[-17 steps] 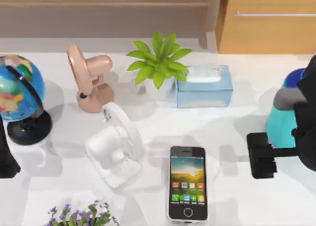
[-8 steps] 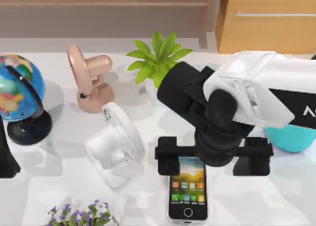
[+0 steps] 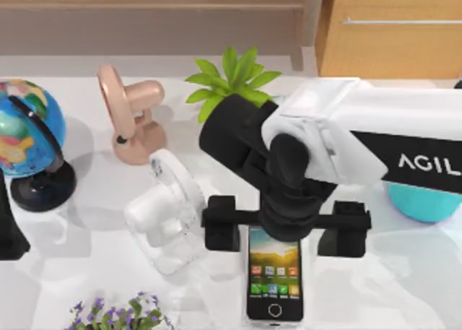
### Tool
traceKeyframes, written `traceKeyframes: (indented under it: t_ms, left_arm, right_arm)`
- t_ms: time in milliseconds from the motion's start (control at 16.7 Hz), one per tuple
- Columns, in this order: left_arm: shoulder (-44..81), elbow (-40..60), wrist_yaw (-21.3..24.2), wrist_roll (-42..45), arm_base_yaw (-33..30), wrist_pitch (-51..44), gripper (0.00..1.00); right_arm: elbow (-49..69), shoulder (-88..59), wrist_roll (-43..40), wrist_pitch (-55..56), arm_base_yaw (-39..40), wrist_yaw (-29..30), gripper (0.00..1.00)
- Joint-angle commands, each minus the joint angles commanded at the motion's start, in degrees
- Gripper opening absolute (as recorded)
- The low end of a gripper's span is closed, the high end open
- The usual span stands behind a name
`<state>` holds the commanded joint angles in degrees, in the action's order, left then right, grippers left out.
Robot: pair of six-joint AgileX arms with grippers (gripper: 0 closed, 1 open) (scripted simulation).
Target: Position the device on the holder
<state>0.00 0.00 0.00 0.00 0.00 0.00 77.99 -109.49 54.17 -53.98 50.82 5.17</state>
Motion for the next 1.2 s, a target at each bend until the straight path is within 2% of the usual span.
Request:
traceKeyframes:
  t_ms: [300,660,900,1200]
  left_arm:
    - [0.0,0.0,0.0,0.0,0.0,0.0,1.0]
    - [0.0,0.0,0.0,0.0,0.0,0.0,1.0]
    - [0.0,0.0,0.0,0.0,0.0,0.0,1.0]
    - [0.0,0.0,0.0,0.0,0.0,0.0,1.0]
  right_arm:
    - [-3.24,1.85,0.18,1.39,0.2,-0.07,1.0]
    - [-10.61,-0.14,0.41,10.26,0.54,-0.07,1.0]
    - [-9.15,-6.42,-0.53,15.12,-0.71,0.02,1.0]
    - [-7.2,-8.73,-0.92,16.01,-1.05,-0.02,1.0]
